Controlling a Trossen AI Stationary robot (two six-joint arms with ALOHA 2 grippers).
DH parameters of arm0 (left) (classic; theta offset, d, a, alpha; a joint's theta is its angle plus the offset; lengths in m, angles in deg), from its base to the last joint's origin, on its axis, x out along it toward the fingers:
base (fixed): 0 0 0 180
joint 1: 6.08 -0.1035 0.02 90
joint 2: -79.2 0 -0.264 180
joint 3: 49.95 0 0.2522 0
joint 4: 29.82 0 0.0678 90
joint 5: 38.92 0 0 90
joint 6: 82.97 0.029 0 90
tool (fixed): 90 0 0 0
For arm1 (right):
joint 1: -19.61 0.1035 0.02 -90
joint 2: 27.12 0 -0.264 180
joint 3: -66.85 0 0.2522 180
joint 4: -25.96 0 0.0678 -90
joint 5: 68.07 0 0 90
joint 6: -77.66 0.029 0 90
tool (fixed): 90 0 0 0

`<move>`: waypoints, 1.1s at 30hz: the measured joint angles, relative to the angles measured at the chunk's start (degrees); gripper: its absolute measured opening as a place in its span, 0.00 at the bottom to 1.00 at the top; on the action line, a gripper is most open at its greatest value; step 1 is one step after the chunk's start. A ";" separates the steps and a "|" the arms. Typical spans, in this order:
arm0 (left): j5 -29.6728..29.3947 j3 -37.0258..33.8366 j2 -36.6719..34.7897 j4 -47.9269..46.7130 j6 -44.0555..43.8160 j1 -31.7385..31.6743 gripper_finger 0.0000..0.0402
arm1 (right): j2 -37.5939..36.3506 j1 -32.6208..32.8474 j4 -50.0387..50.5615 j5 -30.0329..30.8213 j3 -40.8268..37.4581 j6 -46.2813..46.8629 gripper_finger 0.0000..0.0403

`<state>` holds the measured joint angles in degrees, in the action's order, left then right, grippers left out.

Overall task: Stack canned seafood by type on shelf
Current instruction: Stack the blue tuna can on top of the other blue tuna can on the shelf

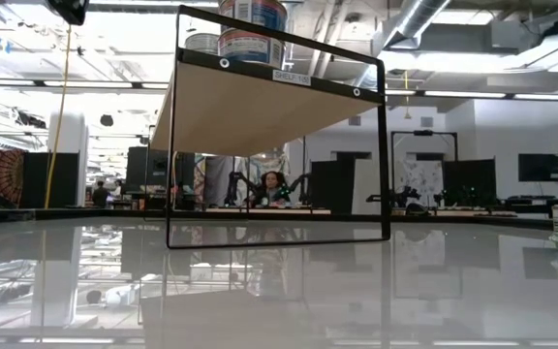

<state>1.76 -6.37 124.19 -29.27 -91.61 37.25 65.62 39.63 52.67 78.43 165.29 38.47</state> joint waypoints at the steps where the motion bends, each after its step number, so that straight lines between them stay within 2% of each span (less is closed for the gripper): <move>1: 0.27 0.00 0.00 -0.07 0.02 0.00 0.56 | 0.74 -0.30 -0.12 -0.19 1.24 -1.15 0.56; 10: 1.18 0.00 0.00 -0.28 -0.29 0.00 0.56 | 6.29 -3.64 7.90 -1.21 8.83 -4.32 0.56; 20: 1.99 0.00 0.00 -0.41 -1.70 0.00 0.56 | 6.96 -5.13 9.55 -2.84 9.13 -2.42 0.57; 25: 2.01 0.00 0.00 -0.35 -1.78 0.00 0.56 | 6.83 -5.26 10.84 -7.21 9.17 -1.21 0.61; 33: 4.20 0.00 0.00 -0.22 -3.33 0.00 0.56 | 6.87 -5.56 11.85 -7.43 9.17 0.03 0.65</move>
<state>5.96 -6.37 124.19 -29.49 -94.94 37.25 72.50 34.06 64.52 71.00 174.45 38.50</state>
